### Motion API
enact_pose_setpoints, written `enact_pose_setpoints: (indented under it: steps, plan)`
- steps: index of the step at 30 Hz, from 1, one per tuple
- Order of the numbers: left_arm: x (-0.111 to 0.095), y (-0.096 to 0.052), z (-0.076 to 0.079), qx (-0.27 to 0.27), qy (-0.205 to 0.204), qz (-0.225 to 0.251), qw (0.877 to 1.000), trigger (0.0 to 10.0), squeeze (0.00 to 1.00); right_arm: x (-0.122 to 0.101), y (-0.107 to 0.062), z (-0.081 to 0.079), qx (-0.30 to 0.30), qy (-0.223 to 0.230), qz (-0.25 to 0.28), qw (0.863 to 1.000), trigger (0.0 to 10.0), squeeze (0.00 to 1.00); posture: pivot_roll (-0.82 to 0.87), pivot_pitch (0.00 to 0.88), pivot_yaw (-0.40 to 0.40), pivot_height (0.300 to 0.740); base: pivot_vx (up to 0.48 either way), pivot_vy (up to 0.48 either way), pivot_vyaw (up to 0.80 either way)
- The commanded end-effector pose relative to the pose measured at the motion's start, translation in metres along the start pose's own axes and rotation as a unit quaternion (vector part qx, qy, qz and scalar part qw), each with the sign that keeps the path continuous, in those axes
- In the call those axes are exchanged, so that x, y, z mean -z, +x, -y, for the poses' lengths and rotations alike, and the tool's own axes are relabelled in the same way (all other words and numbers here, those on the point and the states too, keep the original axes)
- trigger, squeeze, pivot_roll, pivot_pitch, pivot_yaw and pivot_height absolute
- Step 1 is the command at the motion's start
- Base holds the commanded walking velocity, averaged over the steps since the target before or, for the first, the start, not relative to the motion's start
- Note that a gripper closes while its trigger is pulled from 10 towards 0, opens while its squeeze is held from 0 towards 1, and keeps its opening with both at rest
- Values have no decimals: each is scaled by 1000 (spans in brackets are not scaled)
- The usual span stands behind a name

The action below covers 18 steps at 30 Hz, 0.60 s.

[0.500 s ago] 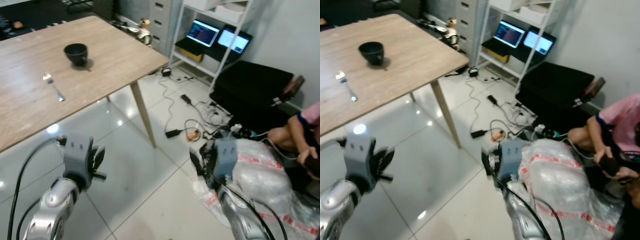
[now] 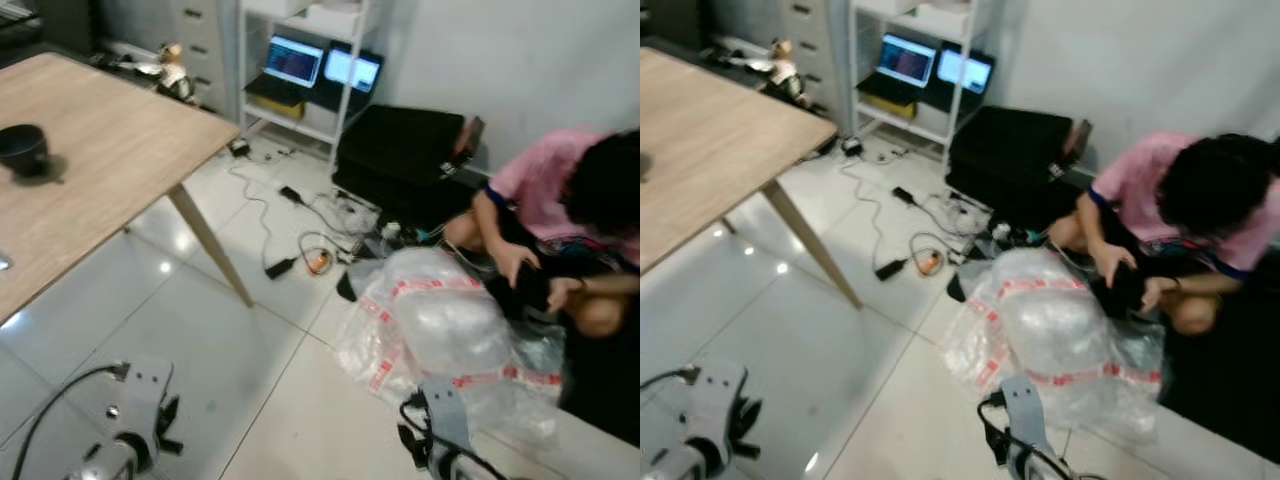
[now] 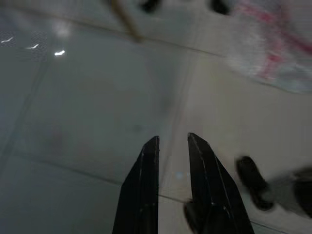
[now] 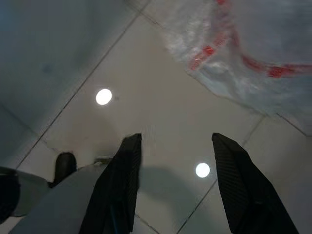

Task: Setting the table

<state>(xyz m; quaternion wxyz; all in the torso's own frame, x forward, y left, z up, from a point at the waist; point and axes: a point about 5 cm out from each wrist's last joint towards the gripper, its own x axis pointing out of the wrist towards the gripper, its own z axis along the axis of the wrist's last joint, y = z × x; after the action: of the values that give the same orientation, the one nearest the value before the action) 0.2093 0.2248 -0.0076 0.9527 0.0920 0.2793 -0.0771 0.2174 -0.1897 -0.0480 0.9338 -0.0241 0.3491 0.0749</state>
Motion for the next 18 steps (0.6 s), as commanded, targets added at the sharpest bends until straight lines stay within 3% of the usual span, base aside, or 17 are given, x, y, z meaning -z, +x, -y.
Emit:
enact_pose_setpoints:
  steps: [1, 6, 11, 18]
  plan:
    - [18, -4, 0, 2, 16, -28, 999, 10000, 0, 13, -2, 1, 8, 2, -21, 1000, 10000, 0, 35, 51, 16, 740, 0, 0, -788]
    - [34, -3, 0, 10, 13, -67, 998, 10000, 0, 20, -3, 2, 17, -8, -35, 999, 10000, 0, 23, 47, 16, 740, 0, 0, -781]
    - [30, 4, -4, -1, -24, -44, 999, 10000, 0, 26, -2, -4, 6, -23, -36, 999, 10000, 0, 21, 44, 12, 740, 0, 0, -781]
    - [25, 10, -1, 12, 5, -26, 1000, 10000, 0, 26, -1, -4, 17, -9, -29, 999, 10000, 0, 16, 41, 13, 740, 0, 0, -781]
